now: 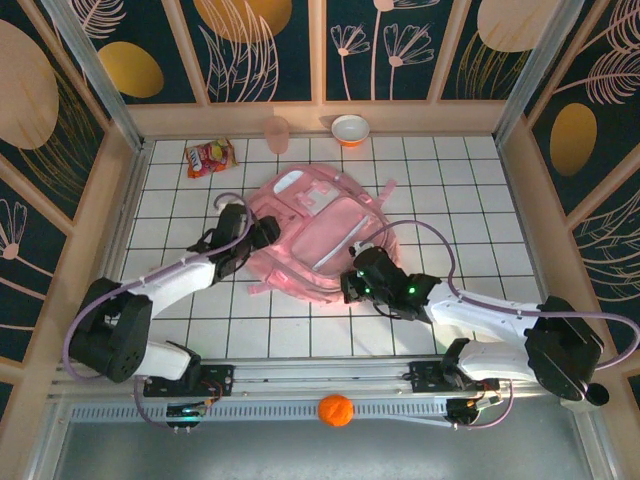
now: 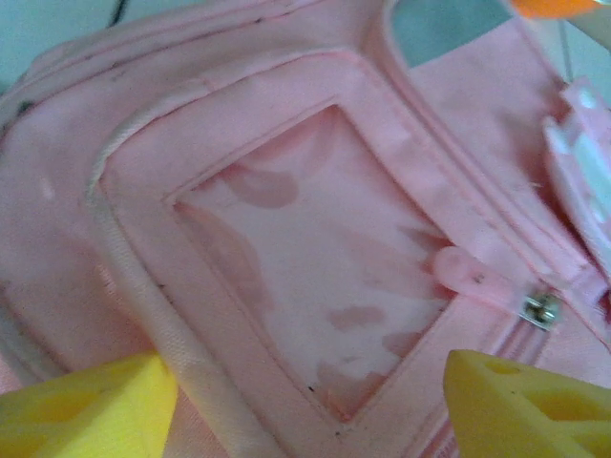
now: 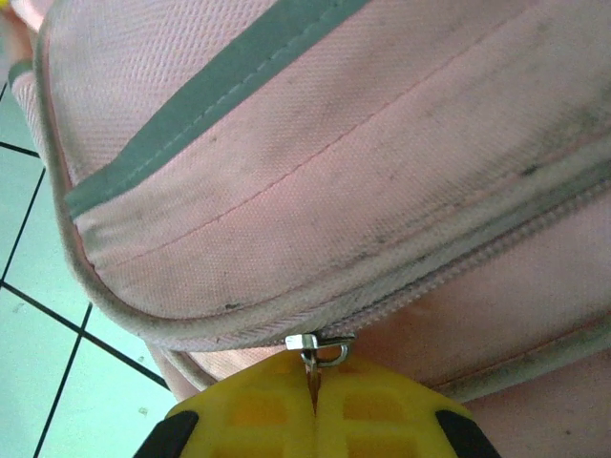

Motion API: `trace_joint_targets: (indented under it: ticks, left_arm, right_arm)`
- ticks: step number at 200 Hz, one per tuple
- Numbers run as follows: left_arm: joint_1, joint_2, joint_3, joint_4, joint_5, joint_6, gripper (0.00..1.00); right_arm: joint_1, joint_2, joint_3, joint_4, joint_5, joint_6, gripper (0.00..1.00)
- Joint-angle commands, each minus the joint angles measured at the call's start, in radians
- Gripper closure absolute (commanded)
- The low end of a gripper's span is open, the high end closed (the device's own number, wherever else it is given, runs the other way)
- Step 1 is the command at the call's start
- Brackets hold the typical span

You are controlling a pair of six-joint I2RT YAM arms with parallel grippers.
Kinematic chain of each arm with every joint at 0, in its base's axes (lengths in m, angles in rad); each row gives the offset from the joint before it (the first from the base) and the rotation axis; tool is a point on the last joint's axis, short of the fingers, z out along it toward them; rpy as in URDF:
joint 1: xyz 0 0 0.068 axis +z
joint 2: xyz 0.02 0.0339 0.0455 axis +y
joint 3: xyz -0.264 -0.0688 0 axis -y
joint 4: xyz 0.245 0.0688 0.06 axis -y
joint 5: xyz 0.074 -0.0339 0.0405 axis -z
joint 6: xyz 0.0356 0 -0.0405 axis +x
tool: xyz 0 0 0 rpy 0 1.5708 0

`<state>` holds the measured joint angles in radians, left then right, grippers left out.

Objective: Pack books, pencil case, and school supplies into a backpack

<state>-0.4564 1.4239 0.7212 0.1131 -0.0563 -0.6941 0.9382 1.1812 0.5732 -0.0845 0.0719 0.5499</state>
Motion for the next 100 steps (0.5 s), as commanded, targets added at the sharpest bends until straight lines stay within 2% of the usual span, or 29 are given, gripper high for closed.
trace_joint_targets:
  ticks: [1, 32, 65, 86, 100]
  left_arm:
    - [-0.002, -0.016, 0.066, 0.051, 0.058, 0.219, 0.24]
    - [-0.003, -0.128, 0.017, 0.071, 0.101, 0.501, 0.25]
    - [-0.033, -0.235, -0.081, 0.12, 0.372, 0.812, 0.29]
    - [-0.114, -0.265, -0.117, 0.122, 0.486, 0.998, 0.31]
    - [-0.193, -0.258, -0.12, 0.107, 0.515, 1.135, 0.31]
  right_arm:
    - [-0.021, -0.005, 0.015, 0.012, 0.024, 0.012, 1.0]
    - [-0.052, -0.037, -0.013, 0.057, -0.028, 0.006, 1.0]
    - [-0.071, -0.052, -0.028, 0.065, -0.05, -0.003, 1.0]
    - [-0.078, -0.06, -0.032, 0.062, -0.05, -0.01, 1.0]
    - [-0.082, -0.064, -0.033, 0.062, -0.05, -0.014, 1.0]
